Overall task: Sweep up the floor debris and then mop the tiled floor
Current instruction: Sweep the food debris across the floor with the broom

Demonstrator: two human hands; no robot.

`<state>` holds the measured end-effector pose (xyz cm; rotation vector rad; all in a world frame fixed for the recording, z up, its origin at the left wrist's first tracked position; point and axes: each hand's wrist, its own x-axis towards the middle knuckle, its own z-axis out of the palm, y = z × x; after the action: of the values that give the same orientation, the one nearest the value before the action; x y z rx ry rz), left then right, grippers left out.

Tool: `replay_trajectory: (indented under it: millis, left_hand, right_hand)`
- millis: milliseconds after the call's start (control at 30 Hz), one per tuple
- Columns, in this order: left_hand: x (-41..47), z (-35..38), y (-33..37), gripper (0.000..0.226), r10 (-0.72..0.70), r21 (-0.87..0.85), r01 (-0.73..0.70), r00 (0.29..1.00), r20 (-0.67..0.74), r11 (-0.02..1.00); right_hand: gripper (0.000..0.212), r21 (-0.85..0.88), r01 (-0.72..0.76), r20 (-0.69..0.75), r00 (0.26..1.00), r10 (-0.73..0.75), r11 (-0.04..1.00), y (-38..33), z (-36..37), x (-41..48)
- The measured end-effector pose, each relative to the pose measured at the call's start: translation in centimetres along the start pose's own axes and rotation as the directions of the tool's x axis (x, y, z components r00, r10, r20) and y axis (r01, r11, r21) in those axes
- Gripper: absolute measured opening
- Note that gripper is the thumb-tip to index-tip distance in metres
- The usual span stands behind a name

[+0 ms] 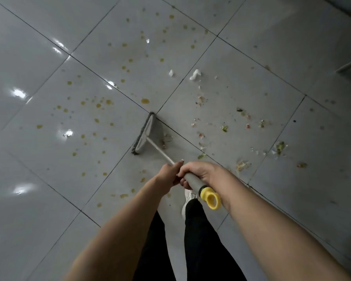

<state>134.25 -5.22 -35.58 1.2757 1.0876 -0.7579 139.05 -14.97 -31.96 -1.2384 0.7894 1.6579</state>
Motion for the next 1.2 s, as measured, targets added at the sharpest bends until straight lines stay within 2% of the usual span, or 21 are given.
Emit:
replay_trajectory:
  millis: [100,200,267,467,700,900,1033,1200]
  left_hand:
    - [1.3,1.7,1.1,0.029,-0.037,-0.048,0.042,0.995,0.091,0.998]
    - [2.3,3.2,2.3,0.021,-0.099,-0.063,0.104,0.993,0.068,0.993]
    - [3.0,4.2,2.9,0.019,-0.153,-0.082,0.162,0.983,0.106,0.983]
    - [4.4,7.7,4.2,0.027,-0.222,-0.099,0.235,0.967,0.124,0.967]
    - [4.2,11.9,4.6,0.027,-0.289,-0.079,0.314,0.93,0.229,0.946]
    - [2.4,15.6,4.9,0.023,-0.24,-0.138,0.289,0.926,0.291,0.947]
    - [1.9,16.3,4.9,0.031,-0.19,-0.189,0.25,0.939,0.287,0.95]
    - [2.8,14.1,4.7,0.034,-0.165,-0.225,0.2,0.972,0.167,0.954]
  right_hand:
    - [0.021,0.075,-0.051,0.026,0.998,0.049,0.996,-0.8,-2.3,0.7]
    - [0.026,0.169,-0.077,0.086,0.994,0.063,0.982,-1.2,-4.4,1.2]
    - [0.029,0.199,-0.097,0.112,0.991,0.076,0.975,-1.4,-5.9,1.5]
    - [0.05,0.103,-0.152,0.086,0.986,0.144,0.983,-1.9,-9.8,1.6]
    - [0.048,-0.128,-0.126,-0.092,0.989,0.115,0.984,-1.5,-13.2,-0.8]
    - [0.042,-0.159,-0.129,-0.092,0.989,0.115,0.979,-0.7,-15.9,-4.3]
    - [0.038,-0.08,-0.092,-0.032,0.995,0.09,0.993,-0.6,-16.6,-5.7]
    - [0.037,-0.101,-0.03,0.027,0.999,0.033,0.994,-0.6,-15.3,-5.0]
